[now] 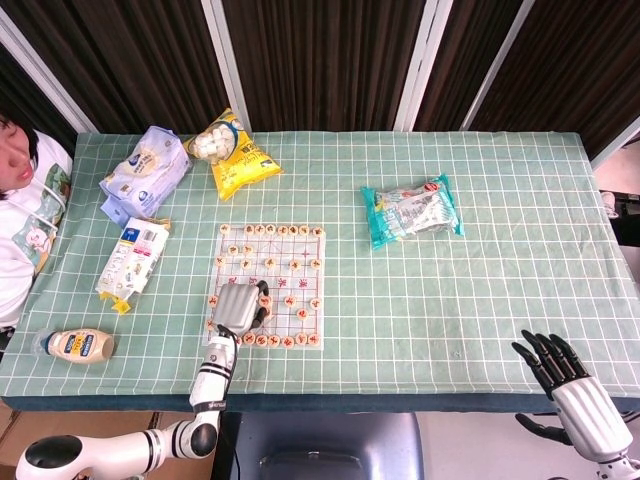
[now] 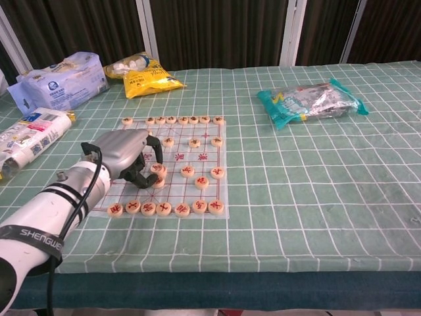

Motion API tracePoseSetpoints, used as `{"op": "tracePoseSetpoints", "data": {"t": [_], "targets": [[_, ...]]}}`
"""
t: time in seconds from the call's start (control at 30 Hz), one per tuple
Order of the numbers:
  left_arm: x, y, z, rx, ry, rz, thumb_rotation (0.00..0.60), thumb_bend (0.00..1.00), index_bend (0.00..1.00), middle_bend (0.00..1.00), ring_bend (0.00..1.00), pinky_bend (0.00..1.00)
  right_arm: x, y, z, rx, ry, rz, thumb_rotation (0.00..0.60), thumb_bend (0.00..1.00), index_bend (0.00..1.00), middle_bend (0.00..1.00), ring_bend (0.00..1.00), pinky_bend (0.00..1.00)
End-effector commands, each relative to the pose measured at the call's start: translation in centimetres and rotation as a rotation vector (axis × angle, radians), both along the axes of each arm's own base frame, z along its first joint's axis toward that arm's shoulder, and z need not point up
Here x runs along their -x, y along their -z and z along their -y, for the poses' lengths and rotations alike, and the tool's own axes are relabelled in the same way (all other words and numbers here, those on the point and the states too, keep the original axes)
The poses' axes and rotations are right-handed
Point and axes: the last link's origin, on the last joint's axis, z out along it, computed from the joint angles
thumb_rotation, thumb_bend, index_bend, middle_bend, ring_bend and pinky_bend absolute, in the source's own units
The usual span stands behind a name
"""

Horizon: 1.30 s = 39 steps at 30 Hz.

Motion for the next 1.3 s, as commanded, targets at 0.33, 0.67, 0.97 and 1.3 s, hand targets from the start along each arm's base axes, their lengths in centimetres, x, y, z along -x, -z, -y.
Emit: {"op": "tracePoseSetpoints", "data": {"t": [0.33,0.67,0.97,1.3], "targets": [[-0.4,-0.2,0.2,0.002,0.013,0.015,0.6,0.39,0.39,1.0,1.0,1.0,0.0,0.0,0.0,-0.002,0.004,-0.003,0.6,0.25,0.0,0.0,0.0,0.0],[-0.7,-5.7,2.8,-0.085,0.177,0.118,0.6,0.39,0.34,1.0,1.0,1.0,0.2,-0.2,0.1,0.003,0.006,-0.004,0.6,0.25,0.0,0.0,0.0,0.0],[8.3,-18.8,15.8,-0.05,0.377,0.474,0.6,0.37,0.11,0.29,0.3,0.58,0.1,-0.1,-0.2,0.021,0.003,-0.012,0.6,0.25,0.0,0.0,0.0,0.0],[16.3,-24.3,20.2,-0.008,0.332,0.458,0.6,0.39,0.0,0.02,0.0,0.18,-0.5,0.8,-0.1,0.031,-0.005,-0.057,0.6,0.25,0.0,0.0,0.0,0.0]]}}
